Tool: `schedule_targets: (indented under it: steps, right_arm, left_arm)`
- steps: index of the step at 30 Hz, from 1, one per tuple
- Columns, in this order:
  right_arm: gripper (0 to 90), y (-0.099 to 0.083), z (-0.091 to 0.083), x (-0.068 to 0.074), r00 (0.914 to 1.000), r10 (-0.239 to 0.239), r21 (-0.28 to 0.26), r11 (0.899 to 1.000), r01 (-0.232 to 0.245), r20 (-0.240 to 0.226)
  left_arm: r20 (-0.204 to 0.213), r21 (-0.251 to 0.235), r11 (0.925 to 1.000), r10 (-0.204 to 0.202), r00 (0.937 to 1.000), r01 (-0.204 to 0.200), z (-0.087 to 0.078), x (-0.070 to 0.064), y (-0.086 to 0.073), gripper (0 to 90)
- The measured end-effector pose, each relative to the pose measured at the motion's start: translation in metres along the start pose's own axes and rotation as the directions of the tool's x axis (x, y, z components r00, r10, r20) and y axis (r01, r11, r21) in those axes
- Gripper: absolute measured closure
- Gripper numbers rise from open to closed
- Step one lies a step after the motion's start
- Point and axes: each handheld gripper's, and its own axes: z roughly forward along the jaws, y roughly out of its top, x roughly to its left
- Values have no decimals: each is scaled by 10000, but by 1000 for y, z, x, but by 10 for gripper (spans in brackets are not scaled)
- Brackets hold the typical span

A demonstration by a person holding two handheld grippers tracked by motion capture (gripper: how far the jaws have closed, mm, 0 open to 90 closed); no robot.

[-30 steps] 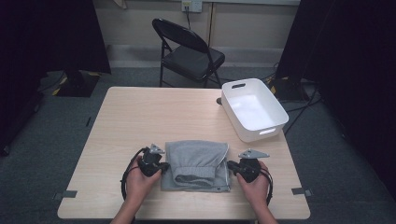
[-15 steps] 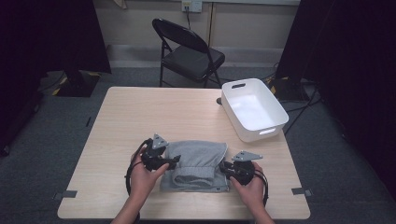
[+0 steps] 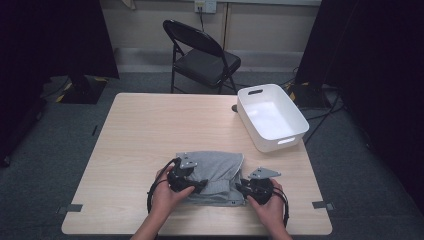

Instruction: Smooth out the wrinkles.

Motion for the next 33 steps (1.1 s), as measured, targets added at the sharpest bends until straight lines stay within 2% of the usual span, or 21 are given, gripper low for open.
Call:
schedule_targets:
  steps: [3, 5, 6, 7, 9, 11, 12, 14, 17, 19, 20, 23, 27, 33]
  right_arm:
    - [706, -3, -4, 5, 10000, -45, 90, 9999, 45, -10]
    - [699, -4, -6, 8, 10000, 26, 175, 9998, -25, -95]
    - [695, -4, -7, 10, 9999, -1, 238, 9997, 4, -120]
    - [678, -4, -8, 10, 9999, -61, 259, 9996, 64, -129]
    - [597, -4, -10, 11, 9998, 110, 208, 9997, -107, -136]
    - [536, -1, -14, 10, 9999, 131, -33, 9999, -131, -64]
    - [510, 2, -16, 7, 9995, 281, -176, 9994, -283, -111]
    - [429, 10, -22, 2, 9998, 166, -506, 9986, -158, 149]
    - [370, 22, -27, -7, 9992, 191, -800, 9967, -162, 364]
    - [334, 31, -29, -14, 9984, 250, -931, 9955, -202, 508]
    - [334, 31, -29, -14, 9984, 250, -931, 9955, -202, 508]
    - [297, 46, -31, -26, 9967, 568, -1263, 9908, -491, 578]
    - [290, 54, -32, -34, 9951, 774, -1464, 9869, -678, 613]
    - [288, 66, -33, -39, 9947, 648, -1460, 9879, -525, 804]
  left_arm:
    - [159, 71, 10000, 3, 9999, -4, -4, -4, -4, 269]
    - [234, 151, 9998, 148, 9996, -152, -5, -6, -6, 282]
    - [267, 150, 9999, 80, 9996, -84, -6, -7, -6, 283]
    - [286, 124, 9999, 6, 9996, -9, -6, -7, -7, 283]
    - [297, 110, 9999, -117, 9995, 113, -8, -6, -5, 281]
    - [284, 62, 9999, -152, 9995, 150, -11, -4, -3, 251]
    - [201, -61, 9998, -177, 9996, 178, -13, -2, -1, 210]
    - [119, -83, 9999, -61, 9999, 62, -15, 1, 0, 170]
    - [216, -36, 9997, -251, 9995, 252, -17, 7, 0, 162]
    - [98, 15, 10000, -99, 9999, 98, -18, 12, -1, 160]
    - [98, 15, 10000, -99, 9999, 98, -18, 12, -1, 161]
    - [184, 53, 9994, -338, 9993, 338, -18, 15, -2, 161]
    - [199, 94, 9997, -243, 9995, 241, -19, 16, -2, 161]
    - [232, 68, 9992, -393, 9990, 392, -22, 21, -4, 160]
